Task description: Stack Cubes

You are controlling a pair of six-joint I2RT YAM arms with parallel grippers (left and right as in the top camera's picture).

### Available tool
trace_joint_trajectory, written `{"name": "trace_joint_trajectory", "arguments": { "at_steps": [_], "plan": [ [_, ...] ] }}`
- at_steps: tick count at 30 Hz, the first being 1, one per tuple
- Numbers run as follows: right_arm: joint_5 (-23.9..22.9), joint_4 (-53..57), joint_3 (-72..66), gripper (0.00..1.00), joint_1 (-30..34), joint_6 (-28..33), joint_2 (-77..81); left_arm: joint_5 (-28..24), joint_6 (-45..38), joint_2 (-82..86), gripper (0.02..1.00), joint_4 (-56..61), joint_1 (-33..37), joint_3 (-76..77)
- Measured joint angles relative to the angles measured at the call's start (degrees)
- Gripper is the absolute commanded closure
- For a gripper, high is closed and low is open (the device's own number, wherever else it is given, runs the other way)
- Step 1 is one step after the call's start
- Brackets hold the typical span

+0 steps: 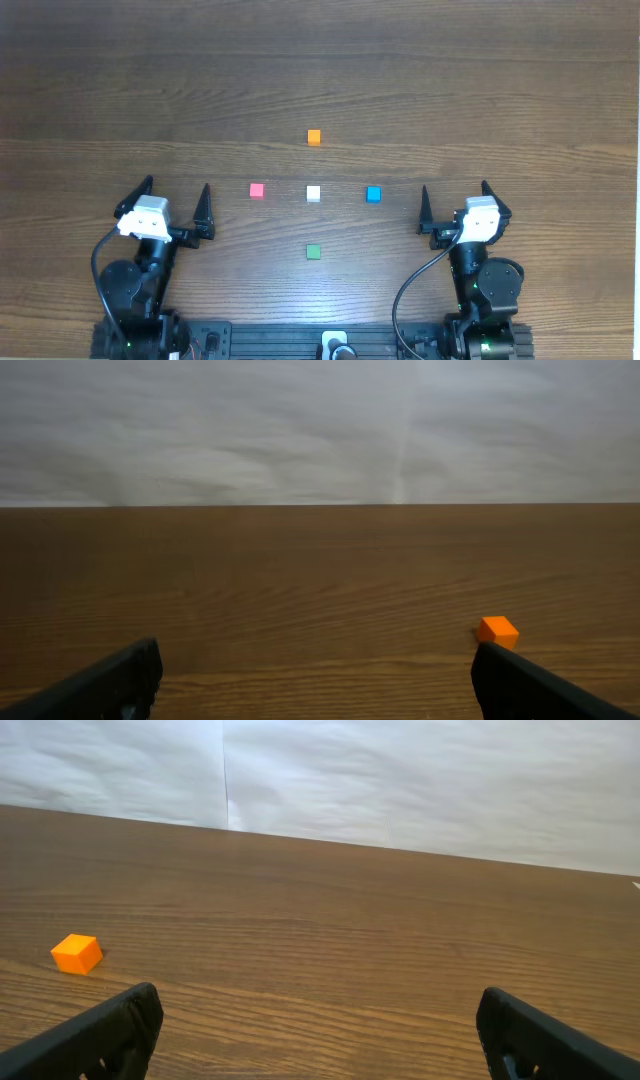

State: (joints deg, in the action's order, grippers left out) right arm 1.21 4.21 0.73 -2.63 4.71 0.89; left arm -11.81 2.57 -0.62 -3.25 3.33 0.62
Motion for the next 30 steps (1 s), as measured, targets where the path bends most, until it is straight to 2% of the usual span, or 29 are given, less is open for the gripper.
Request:
{"name": "trace_joint_trajectory", "arguments": {
  "at_steps": [20, 23, 26, 30],
  "plan": [
    [0.00, 0.00, 0.00, 0.009, 0.00, 0.02, 0.00, -0.02, 0.74, -0.72, 0.020, 0.13, -0.24, 0.00],
    [0.00, -0.02, 0.00, 0.009, 0.04, 0.04, 0.04, -0.46, 4.85, -7.08, 0.020, 0.70, -1.75, 1.44],
    [0.00, -0.02, 0.00, 0.009, 0.15, 0.02, -0.02, -3.34, 7.48, -18.69, 0.020, -0.31, -3.93, 8.31],
    [0.02, 0.00, 0.00, 0.014, 0.20, 0.00, -0.09, -6.58, 9.68, -32.57, 0.020, -8.44, -6.38, 20.92]
  ]
}}
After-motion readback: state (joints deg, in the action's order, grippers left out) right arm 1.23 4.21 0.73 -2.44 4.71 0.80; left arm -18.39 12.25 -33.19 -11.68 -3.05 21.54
